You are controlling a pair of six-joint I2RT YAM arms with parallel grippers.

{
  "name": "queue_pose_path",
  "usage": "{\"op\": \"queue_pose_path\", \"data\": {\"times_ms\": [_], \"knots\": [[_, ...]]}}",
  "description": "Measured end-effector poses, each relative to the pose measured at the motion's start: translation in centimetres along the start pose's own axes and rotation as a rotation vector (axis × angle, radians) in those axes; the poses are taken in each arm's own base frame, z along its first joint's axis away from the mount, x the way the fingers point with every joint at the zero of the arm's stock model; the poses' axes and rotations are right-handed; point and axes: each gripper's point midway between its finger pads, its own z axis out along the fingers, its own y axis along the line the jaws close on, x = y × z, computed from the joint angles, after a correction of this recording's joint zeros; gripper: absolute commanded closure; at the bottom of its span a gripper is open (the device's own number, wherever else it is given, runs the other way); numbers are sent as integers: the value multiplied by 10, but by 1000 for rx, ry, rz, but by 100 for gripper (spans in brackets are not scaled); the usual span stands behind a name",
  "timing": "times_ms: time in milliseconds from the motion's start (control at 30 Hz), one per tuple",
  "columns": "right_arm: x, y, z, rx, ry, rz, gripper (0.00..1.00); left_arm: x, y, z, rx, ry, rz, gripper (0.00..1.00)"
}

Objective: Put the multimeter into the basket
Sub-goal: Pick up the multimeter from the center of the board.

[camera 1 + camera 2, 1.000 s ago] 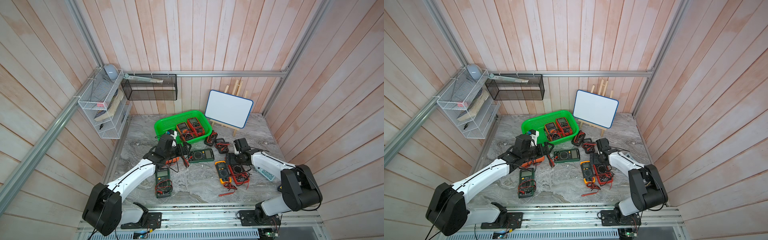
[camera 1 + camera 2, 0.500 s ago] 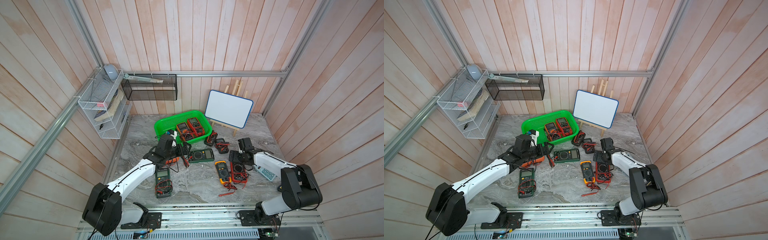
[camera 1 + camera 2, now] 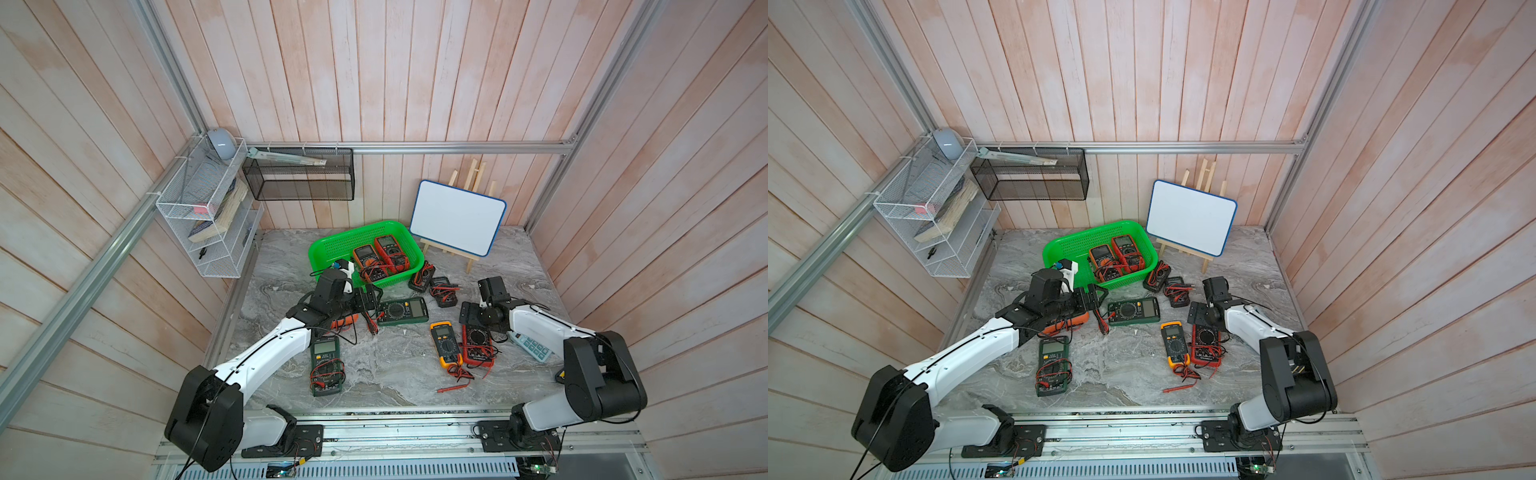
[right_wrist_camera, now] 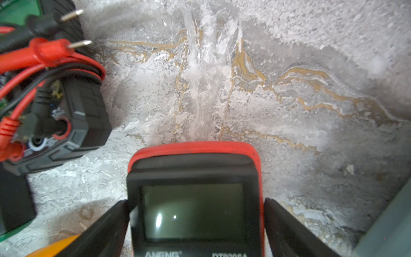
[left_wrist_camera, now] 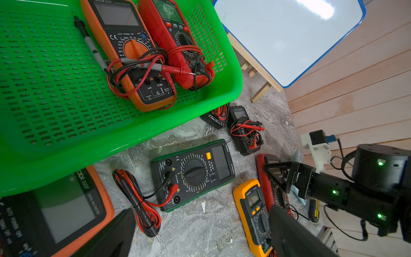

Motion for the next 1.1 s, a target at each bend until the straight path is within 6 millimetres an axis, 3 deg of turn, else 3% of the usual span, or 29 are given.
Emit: {"op": "queue_pose_path", "data": {"times_ms": [267, 400, 467, 600, 667, 800, 1100], "knots": [[1, 1, 10, 1, 14, -1, 2, 0, 0, 0, 1, 0, 0, 0], [1, 1, 12, 0, 17, -7, 8, 0, 0, 0, 1, 0, 0, 0], [1, 1, 12, 0, 17, -7, 19, 0, 0, 0, 1, 0, 0, 0], [0, 2, 11, -5, 14, -6, 51, 0, 0, 0, 1, 0, -2, 0], [0, 2, 9, -14, 11, -1, 61, -1, 1, 0, -2, -3, -9, 0], [0, 7, -8, -55, -4, 18, 66, -11, 11, -4, -19, -28, -46, 0], [-44, 28, -57, -148, -138, 37, 68, -54, 43, -26, -60, -145, -136, 0]]}}
